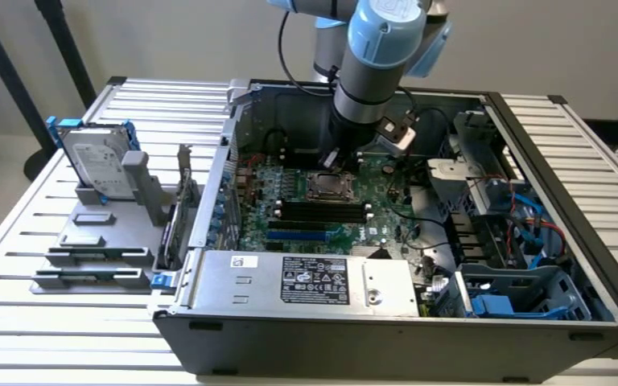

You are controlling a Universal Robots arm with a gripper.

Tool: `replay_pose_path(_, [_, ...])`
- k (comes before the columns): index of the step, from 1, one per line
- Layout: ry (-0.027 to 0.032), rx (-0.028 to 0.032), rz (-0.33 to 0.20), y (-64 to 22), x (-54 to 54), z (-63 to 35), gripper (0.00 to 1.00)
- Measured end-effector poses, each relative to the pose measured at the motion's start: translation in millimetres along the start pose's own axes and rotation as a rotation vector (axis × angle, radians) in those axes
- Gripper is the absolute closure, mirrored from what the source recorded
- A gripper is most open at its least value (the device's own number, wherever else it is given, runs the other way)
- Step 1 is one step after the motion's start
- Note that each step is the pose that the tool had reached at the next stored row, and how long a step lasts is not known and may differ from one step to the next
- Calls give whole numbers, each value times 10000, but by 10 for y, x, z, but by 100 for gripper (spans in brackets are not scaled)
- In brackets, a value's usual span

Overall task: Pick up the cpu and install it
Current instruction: 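Install the first cpu locking lever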

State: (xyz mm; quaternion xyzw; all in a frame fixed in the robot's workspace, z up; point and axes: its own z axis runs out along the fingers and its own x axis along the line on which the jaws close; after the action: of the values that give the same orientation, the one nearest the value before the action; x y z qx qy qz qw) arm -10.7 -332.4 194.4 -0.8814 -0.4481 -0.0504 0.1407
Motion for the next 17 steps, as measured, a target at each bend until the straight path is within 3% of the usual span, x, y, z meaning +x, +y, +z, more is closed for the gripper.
replay_pose_path(7, [-14,32,10,-7,-20,-154,89])
replay_pose_path(17, [-22,49,15,-11,-242,-305,89])
